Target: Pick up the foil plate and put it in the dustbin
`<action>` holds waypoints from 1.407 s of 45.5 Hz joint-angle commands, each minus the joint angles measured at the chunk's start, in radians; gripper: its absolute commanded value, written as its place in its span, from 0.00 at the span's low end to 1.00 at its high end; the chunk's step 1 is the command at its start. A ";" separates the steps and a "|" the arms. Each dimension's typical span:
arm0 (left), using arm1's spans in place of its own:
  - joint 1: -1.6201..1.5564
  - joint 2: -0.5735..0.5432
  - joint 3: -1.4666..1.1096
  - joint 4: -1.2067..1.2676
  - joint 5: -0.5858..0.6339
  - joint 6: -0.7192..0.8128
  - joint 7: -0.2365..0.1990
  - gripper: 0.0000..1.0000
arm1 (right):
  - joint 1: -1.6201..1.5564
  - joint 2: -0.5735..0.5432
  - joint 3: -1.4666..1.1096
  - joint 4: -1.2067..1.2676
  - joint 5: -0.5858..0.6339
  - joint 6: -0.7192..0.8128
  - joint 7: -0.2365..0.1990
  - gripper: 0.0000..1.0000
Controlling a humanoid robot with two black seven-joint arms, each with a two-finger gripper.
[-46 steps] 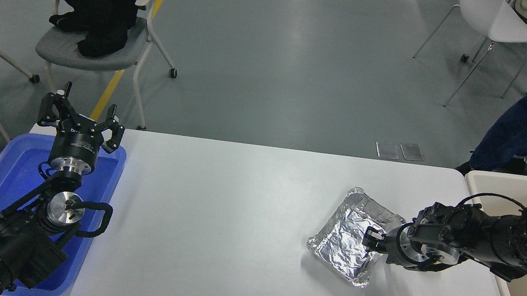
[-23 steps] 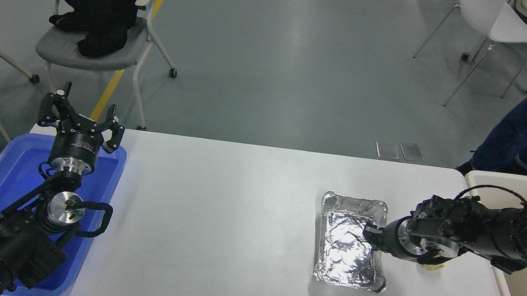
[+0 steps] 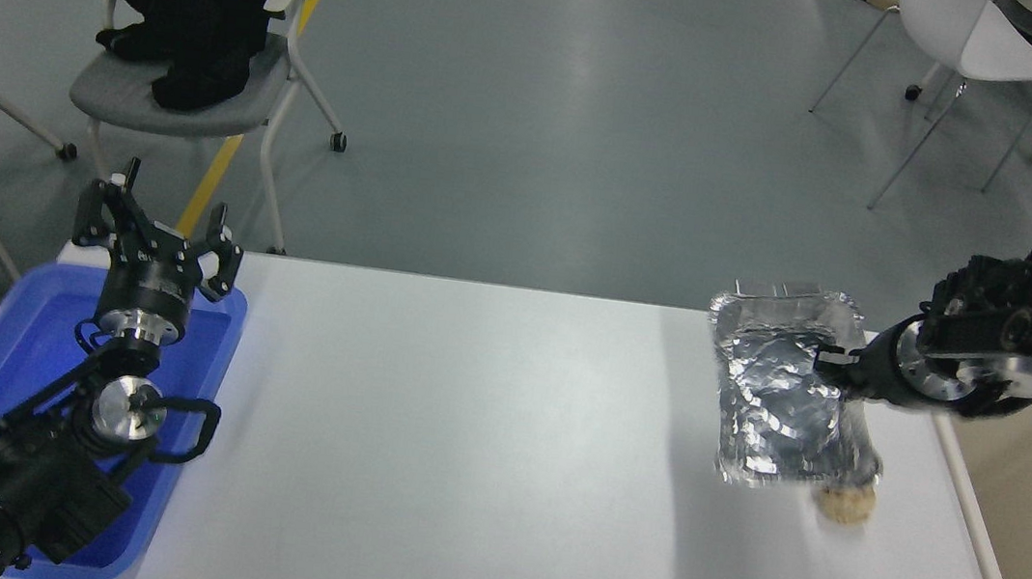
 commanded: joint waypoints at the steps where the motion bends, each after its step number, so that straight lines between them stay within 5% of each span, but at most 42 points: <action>1: 0.000 0.001 -0.002 0.000 0.000 0.000 0.000 0.99 | 0.255 0.006 -0.137 0.142 0.000 0.042 0.002 0.00; 24: 0.000 0.002 -0.002 0.000 0.000 0.000 0.000 0.99 | 0.305 -0.019 -0.183 0.187 -0.069 0.028 0.005 0.00; 40: 0.000 0.001 0.001 0.000 -0.002 0.000 -0.001 0.99 | 0.033 -0.405 -0.123 -0.180 -0.494 0.036 0.021 0.00; 49: -0.001 0.001 0.001 0.000 -0.002 0.000 -0.001 0.99 | -0.296 -0.625 0.220 -0.486 -0.752 0.097 0.070 0.00; 64: 0.000 0.001 0.001 0.000 -0.002 0.000 -0.003 0.99 | -0.887 -0.545 0.665 -0.878 -0.908 -0.021 0.074 0.00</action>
